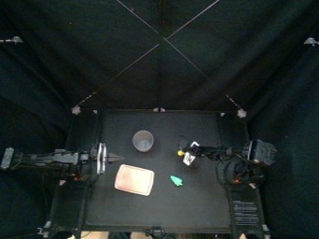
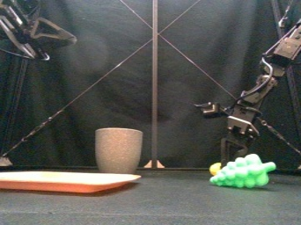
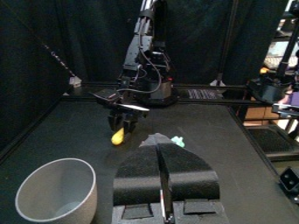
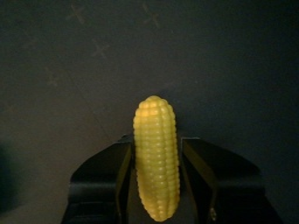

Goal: Pick the corn then place it on the pink plate
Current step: Place corn on the pink plate

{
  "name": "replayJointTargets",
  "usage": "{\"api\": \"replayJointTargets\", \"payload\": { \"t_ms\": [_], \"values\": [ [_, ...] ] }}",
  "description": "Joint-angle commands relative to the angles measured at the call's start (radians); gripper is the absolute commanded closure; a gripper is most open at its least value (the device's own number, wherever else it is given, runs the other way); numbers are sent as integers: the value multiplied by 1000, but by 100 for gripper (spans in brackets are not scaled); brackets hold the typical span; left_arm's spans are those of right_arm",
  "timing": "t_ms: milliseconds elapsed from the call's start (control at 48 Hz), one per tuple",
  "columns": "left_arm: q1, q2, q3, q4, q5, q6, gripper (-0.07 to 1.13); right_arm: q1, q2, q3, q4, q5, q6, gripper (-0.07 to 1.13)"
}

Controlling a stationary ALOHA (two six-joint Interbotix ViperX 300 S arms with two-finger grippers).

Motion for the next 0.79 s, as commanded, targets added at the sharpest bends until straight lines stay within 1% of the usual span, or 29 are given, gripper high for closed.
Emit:
{"api": "replayJointTargets", "payload": {
  "t_ms": [21, 83, 125, 250, 458, 667, 792],
  "values": [
    [2, 2, -17, 0, -6, 0, 109, 14, -18, -43, 5, -2, 0, 53],
    [0, 2, -17, 0, -6, 0, 109, 29, -20, -74, 9, 0, 0, 59],
    [2, 2, -17, 2, -6, 0, 109, 43, -20, -95, 14, 0, 0, 61],
    [2, 2, -18, 2, -6, 0, 109, 104, -11, -190, 18, 0, 0, 61],
    [2, 0, -17, 0, -6, 0, 109, 242, 91, -407, 14, -3, -2, 61],
    [2, 0, -17, 0, -6, 0, 109, 318, 262, -603, 20, 6, -2, 59],
    [2, -2, -15, 0, -6, 0, 109, 348, 345, -698, 20, 8, -5, 55]
  ]
}}
